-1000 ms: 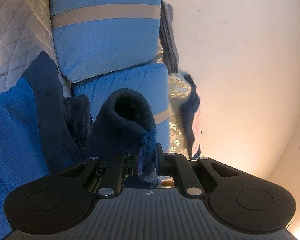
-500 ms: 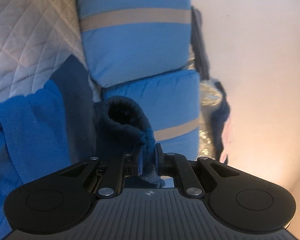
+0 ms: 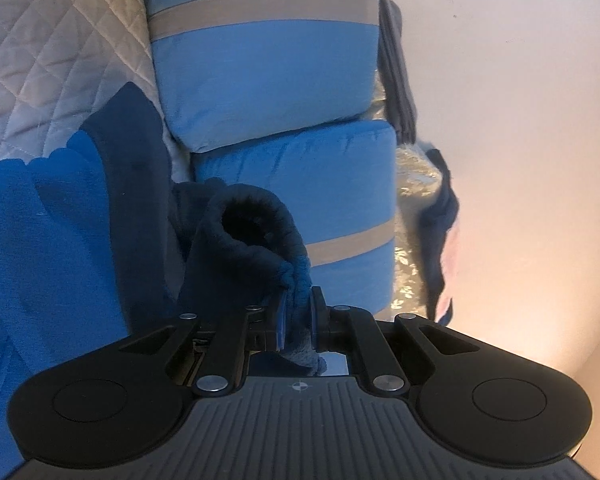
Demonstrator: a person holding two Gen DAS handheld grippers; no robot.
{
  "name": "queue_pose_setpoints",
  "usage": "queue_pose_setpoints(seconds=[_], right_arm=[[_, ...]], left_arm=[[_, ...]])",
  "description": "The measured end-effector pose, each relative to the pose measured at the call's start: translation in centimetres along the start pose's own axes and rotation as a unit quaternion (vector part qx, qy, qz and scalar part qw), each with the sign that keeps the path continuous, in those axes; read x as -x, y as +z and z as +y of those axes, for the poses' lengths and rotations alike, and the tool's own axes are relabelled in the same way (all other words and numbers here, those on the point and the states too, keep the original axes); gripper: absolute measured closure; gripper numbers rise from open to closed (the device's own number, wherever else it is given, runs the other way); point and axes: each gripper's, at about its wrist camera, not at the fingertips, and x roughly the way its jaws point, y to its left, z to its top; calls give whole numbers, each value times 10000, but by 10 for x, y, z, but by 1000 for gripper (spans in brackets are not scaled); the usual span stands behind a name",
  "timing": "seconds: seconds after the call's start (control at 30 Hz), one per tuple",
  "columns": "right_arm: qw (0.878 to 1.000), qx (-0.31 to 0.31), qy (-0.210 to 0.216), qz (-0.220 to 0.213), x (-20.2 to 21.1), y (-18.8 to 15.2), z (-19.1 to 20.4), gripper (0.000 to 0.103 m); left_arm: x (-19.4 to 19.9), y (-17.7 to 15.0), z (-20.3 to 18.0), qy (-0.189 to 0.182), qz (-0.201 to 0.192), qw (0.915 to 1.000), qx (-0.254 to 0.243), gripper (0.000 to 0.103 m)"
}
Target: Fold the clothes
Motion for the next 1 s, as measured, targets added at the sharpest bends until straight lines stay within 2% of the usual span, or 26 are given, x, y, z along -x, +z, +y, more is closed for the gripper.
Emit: queue_pose_setpoints(seconds=[0.07,0.17,0.23,0.3,0.43,0.53,0.63,0.73,0.83,0.93,0.97,1.0], right_arm=[[9956,858,-212,-303,12,-13,28,47],[9738,2079,-522,-758,25,-31,71,47],[9573,2642,-681,-957,25,-39,93,47],[9466,2958,-742,-1043,21,-43,107,47],[9355,3269,-807,-1074,7,-44,122,47],[9317,3388,-798,-1040,-3,-42,128,47],[9241,3580,-860,-1025,-11,-42,134,51],[9140,3802,-982,-1016,-18,-44,137,58],[9065,3976,-1018,-990,-20,-44,139,87],[9014,4121,-895,-977,-11,-39,136,92],[9019,4128,-818,-975,-6,-34,132,93],[9084,3997,-735,-978,0,-25,125,93]], left_arm=[[1,0,-1,-34,-22,10000,5,96],[1,1,-2,-47,-43,10000,26,96],[0,1,-2,-57,-47,10000,37,96],[0,1,-2,-72,-42,10000,41,96],[1,3,-1,-113,-40,9999,63,96],[2,3,0,-135,-37,9999,70,96],[2,4,0,-158,-34,9998,74,96],[2,3,0,-199,-45,9998,79,96],[4,3,-3,-350,-72,9993,68,96],[7,4,-7,-479,-147,9987,4,96],[7,4,-8,-471,-151,9988,-4,96],[7,3,-8,-450,-147,9989,-10,96]])
